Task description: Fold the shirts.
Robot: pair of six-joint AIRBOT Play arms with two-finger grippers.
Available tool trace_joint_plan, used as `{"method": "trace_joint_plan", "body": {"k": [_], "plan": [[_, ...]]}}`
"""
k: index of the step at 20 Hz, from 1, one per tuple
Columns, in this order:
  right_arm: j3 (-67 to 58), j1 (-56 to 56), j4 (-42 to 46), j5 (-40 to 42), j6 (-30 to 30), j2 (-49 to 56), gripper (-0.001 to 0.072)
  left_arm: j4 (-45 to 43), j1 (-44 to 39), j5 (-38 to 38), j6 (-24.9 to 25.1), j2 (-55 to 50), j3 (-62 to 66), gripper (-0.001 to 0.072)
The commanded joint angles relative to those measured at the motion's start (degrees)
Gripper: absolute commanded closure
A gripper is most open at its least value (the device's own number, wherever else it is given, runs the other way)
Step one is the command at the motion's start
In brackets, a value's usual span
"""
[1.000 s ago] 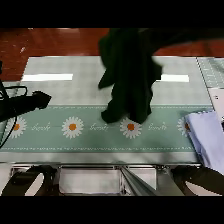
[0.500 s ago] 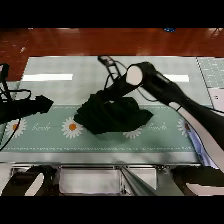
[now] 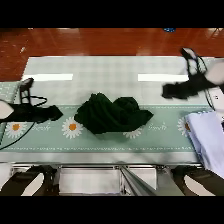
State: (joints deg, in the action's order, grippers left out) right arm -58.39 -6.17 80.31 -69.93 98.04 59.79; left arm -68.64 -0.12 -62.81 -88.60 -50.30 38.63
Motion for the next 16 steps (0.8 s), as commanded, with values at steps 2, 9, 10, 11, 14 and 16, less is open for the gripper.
{"method": "trace_joint_plan", "body": {"k": [2,9,10,11,14,16], "plan": [[26.6,8.9,-9.4,6.9,-1.1,-18.2,0.0317,23.4,1.4,-0.8,15.1,-17.3,0.2,0.0204],[37.8,9.3,-18.7,9.0,-1.2,-25.7,0.0317,35.4,-3.2,1.7,21.6,-31.8,2.1,0.0204],[37.9,9.3,-19.3,8.9,-1.2,-25.2,0.0317,37.9,-4.7,1.7,23.8,-32.9,2.9,0.0209],[37.9,9.2,-19.8,8.8,-1.3,-24.4,0.0317,37.8,-5.9,1.7,23.9,-33.6,4.0,0.0285],[37.9,6.1,-22.0,9.6,-2.0,-19.1,0.0317,36.7,-7.5,-0.3,26.3,-34.6,7.6,0.0688],[37.9,2.2,-25.2,14.3,-4.5,-14.3,0.0317,35.6,-7.0,-3.3,26.5,-34.6,9.7,0.0688]]}}
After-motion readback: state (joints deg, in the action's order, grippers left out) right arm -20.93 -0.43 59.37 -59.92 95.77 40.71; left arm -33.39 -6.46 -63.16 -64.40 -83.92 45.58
